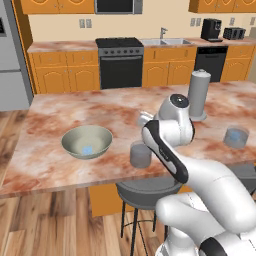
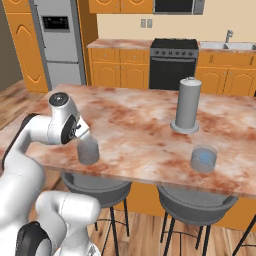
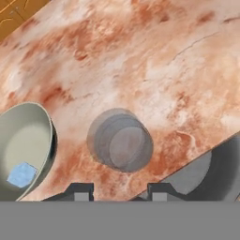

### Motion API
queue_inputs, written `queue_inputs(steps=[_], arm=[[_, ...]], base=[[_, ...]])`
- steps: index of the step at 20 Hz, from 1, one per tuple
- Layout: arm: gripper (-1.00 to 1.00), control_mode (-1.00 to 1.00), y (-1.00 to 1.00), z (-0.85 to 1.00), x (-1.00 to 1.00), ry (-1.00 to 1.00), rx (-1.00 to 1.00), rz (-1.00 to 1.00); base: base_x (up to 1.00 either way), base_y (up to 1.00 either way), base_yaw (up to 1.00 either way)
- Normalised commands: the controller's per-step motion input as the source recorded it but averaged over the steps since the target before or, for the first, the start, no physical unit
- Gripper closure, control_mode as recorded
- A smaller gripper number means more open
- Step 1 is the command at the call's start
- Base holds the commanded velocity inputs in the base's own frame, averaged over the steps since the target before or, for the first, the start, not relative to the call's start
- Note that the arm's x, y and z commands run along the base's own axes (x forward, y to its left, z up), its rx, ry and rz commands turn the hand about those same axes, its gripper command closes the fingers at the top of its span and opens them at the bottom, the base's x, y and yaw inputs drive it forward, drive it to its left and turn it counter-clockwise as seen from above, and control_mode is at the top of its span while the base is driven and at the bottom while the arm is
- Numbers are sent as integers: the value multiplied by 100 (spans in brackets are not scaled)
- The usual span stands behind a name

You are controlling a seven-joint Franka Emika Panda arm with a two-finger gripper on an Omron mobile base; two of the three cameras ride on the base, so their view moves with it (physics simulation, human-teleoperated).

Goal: There are four ice cubes in the ice bowl. Place two ice cubes in each glass of water.

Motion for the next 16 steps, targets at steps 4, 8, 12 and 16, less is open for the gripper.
queue_inputs(steps=[4, 8, 12, 16], arm=[[100, -100, -4, -35, 10, 1, 0, 0], [100, -100, 0, -13, 33, 0, 0, 0], [100, -100, 0, -20, 41, 7, 0, 0], [100, -100, 0, -13, 55, 11, 0, 0]], base=[[0, 0, 0], [0, 0, 0], [0, 0, 0], [0, 0, 0]])
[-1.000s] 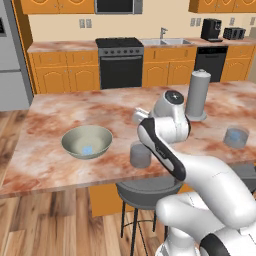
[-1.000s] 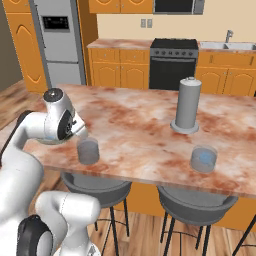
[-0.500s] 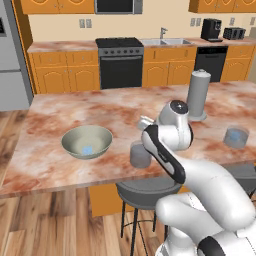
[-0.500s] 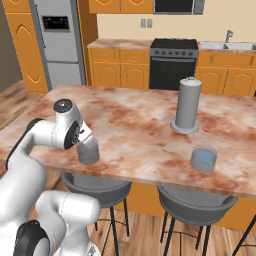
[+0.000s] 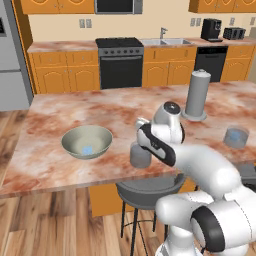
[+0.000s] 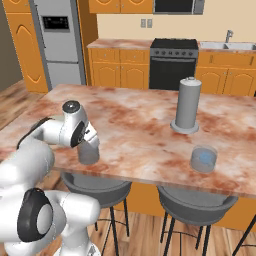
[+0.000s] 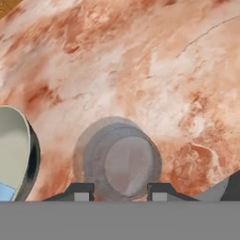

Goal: There are four ice cubes in the ice bowl. Place two ice cubes in each glass of water.

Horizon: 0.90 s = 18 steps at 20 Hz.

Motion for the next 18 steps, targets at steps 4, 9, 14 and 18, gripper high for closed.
queue_inputs(steps=[4, 9, 14, 18], arm=[[100, -100, 0, -15, 57, 11, 0, 0], [100, -100, 4, -36, 34, 11, -2, 0], [100, -100, 10, -51, 21, 8, -3, 0], [100, -100, 3, -26, 16, 1, 0, 0]], base=[[0, 0, 0], [0, 0, 0], [0, 0, 0], [0, 0, 0]])
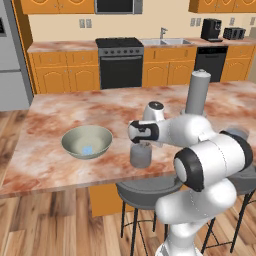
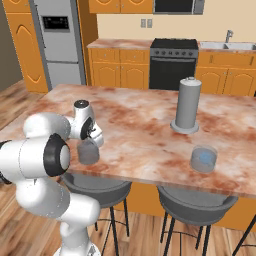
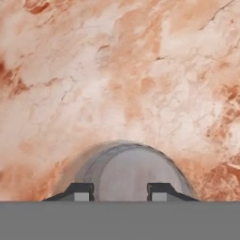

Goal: There are four ice cubes in the ice bowl. Place two ice cubes in each glass of water.

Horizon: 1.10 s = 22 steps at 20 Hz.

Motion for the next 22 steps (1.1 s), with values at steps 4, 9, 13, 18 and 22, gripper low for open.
queue_inputs(steps=[4, 9, 13, 18, 22], arm=[[100, -100, 0, -10, 25, 0, 0, 0], [100, -100, 0, -16, 30, 2, 0, 0], [100, -100, 0, -23, 28, 2, 0, 0], [100, -100, 0, -19, 17, 1, 0, 0], [-100, -100, 0, -2, 0, 0, 0, 0]], base=[[0, 0, 0], [0, 0, 0], [0, 0, 0], [0, 0, 0], [0, 0, 0]])
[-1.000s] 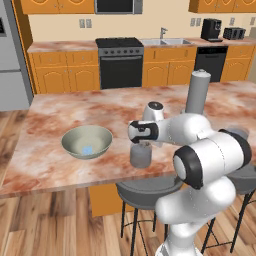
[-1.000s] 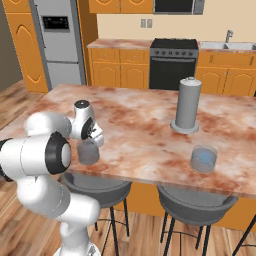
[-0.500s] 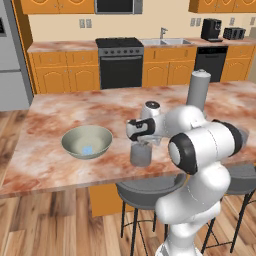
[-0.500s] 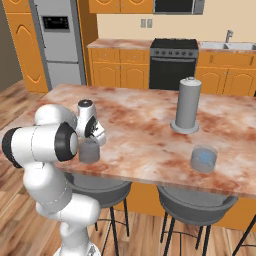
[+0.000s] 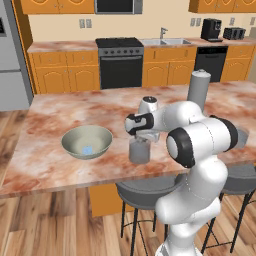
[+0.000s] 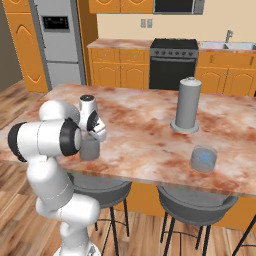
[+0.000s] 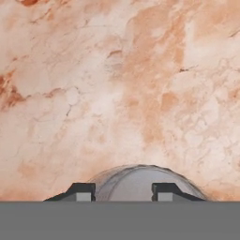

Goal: There are four ice cubes in the ice bowl. Place two ice cubes in each glass of water.

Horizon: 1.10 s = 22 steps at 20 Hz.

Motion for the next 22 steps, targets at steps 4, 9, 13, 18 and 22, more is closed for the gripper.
queue_inputs(steps=[4, 9, 13, 18, 22], arm=[[-100, -100, 0, -1, -2, 0, 0, 0], [-100, -100, 0, -3, -4, 0, 0, 0], [-100, -100, 0, 2, -17, 0, 0, 0], [-100, -100, 0, 24, -26, -1, 0, 8], [-100, -100, 0, 41, -33, -4, 0, 11]], base=[[0, 0, 0], [0, 0, 0], [0, 0, 0], [0, 0, 0], [0, 0, 0]])
